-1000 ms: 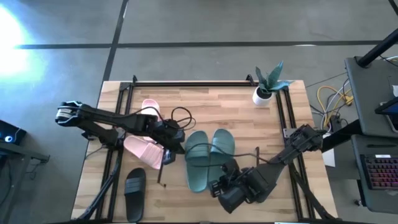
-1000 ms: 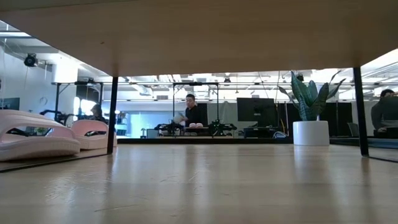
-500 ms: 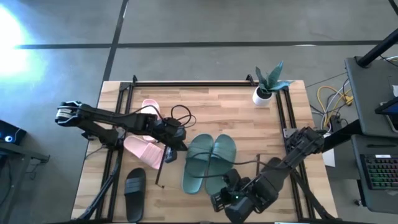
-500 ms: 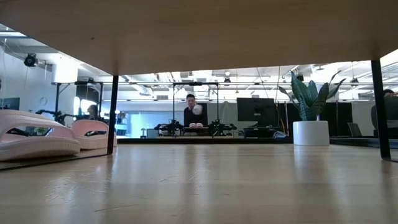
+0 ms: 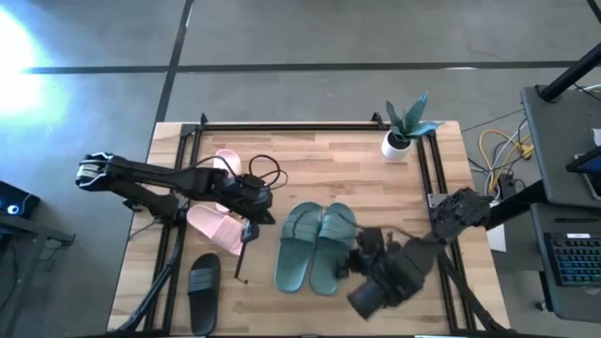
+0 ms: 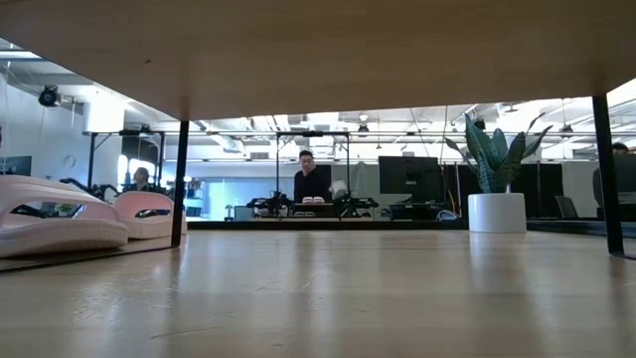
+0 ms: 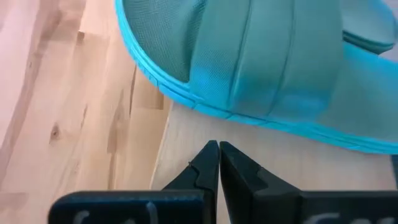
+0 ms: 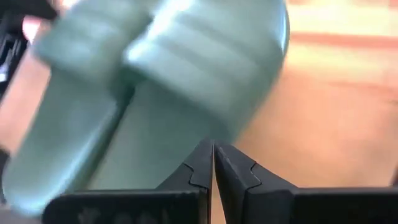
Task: Pick and place slides into the shelf
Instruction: Adjust the green slides on the shelf
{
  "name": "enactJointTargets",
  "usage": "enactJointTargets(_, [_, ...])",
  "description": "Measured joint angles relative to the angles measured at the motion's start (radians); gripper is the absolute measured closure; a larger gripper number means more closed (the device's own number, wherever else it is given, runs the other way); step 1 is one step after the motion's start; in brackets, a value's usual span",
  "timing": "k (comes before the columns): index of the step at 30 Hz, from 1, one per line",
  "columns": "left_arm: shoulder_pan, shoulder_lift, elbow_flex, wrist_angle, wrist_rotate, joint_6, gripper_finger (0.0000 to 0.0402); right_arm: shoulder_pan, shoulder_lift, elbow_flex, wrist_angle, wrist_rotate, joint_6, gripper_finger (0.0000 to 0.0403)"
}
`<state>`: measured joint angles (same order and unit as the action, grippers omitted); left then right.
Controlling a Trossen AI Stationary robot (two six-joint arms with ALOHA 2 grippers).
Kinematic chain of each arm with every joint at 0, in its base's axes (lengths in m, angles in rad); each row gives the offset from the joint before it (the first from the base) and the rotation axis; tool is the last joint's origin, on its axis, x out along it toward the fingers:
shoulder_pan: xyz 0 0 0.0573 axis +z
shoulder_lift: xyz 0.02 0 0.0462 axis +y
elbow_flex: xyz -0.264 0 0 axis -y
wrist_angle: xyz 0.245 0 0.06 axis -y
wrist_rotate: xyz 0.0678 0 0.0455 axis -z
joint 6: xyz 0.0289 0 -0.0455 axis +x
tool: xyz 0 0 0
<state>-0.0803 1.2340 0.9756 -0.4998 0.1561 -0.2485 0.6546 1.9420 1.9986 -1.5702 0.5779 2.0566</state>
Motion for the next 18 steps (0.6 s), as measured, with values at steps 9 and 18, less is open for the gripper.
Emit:
enactJointTargets(9, [-0.074,-0.06,-0.005,0.042,0.163,-0.095,0.0402,-0.151,-0.038,-0.018,-0.002,0.089,-0.137,0.0392])
enactJointTargets(18, [-0.206,0.098,0.0,0.371,0.133,-0.137,0.0402,-0.267,-0.057,-0.084,-0.002,0.04,-0.236,0.0392])
